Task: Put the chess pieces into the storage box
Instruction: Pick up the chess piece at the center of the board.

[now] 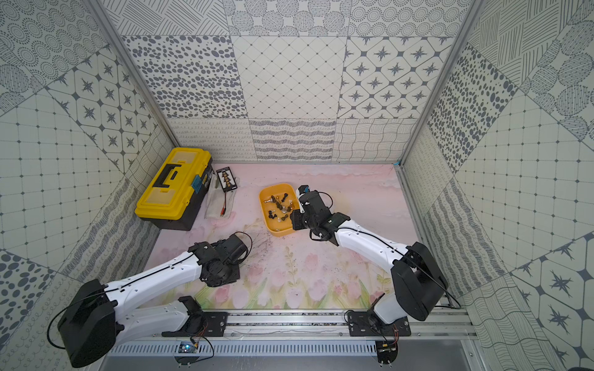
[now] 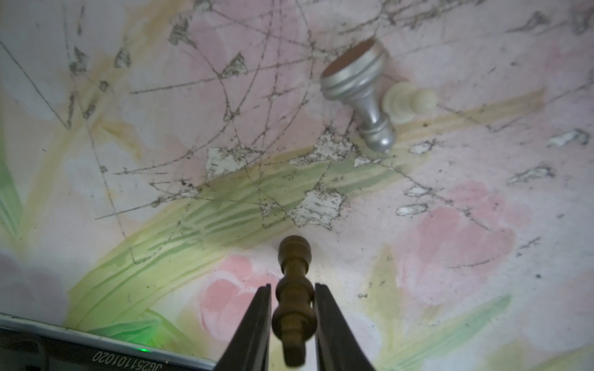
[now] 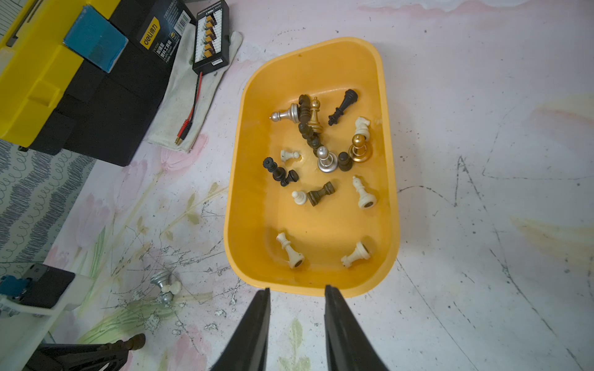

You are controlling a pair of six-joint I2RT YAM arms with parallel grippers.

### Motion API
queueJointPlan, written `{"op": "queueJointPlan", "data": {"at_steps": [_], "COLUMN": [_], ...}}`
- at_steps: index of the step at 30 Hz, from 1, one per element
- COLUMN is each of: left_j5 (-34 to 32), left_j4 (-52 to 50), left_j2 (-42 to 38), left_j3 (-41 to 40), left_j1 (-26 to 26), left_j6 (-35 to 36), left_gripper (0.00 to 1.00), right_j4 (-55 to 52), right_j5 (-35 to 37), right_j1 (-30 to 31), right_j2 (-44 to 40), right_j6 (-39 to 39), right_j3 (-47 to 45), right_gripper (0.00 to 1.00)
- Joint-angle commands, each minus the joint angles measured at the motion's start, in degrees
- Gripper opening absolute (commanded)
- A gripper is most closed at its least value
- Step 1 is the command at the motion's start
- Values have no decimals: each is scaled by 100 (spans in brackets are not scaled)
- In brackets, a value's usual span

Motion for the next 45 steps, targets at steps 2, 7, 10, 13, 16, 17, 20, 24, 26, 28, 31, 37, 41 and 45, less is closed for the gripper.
{"op": "queueJointPlan", "data": {"at_steps": [2, 7, 10, 13, 16, 17, 20, 24, 26, 28, 31, 37, 41, 45], "left_j5": [-122, -128, -125, -190, -272, -288, -355, -373, -340, -291, -300, -563, -683, -938], "left_j4": [-104, -10, 5, -2, -19, -19, -40, -28, -23, -90, -279, -557, -586, -251], "left_j2": [181, 168, 175, 220, 345, 391, 530, 554, 523, 455, 282, 232, 880, 1662], "left_j3": [100, 52, 56, 105, 176, 198, 273, 289, 284, 325, 524, 1532, 2552, 3434], "left_j1": [-6, -8, -3, -3, 0, -5, -3, 1, 1, 1, -13, -14, -14, -15], "left_j6": [60, 20, 60, 101, 160, 193, 297, 340, 357, 386, 435, 872, 1443, 2011], "left_gripper": [34, 32, 28, 28, 29, 29, 26, 19, 16, 8, 1, 0, 0, 0], "right_j4": [223, 271, 282, 278, 279, 274, 263, 263, 258, 289, 216, 36, 13, 64], "right_j5": [-5, -49, -40, -49, -49, -41, -23, -22, -27, -47, -58, 88, 229, 269], "right_j1": [20, 16, 16, 16, 17, 16, 16, 19, 16, 16, 16, 16, 2, -60], "right_j2": [-175, -136, -128, -129, -124, -127, -127, -110, -105, -87, -90, -472, -676, -658], "right_j6": [46, 64, 66, 64, 65, 68, 72, 69, 65, 79, 66, -4, -55, -67], "right_j3": [-74, -100, -105, -99, -113, -117, -126, -109, -101, -101, 15, 49, -44, -99], "right_gripper": [34, 34, 34, 34, 34, 34, 34, 34, 34, 34, 34, 35, 35, 35]}}
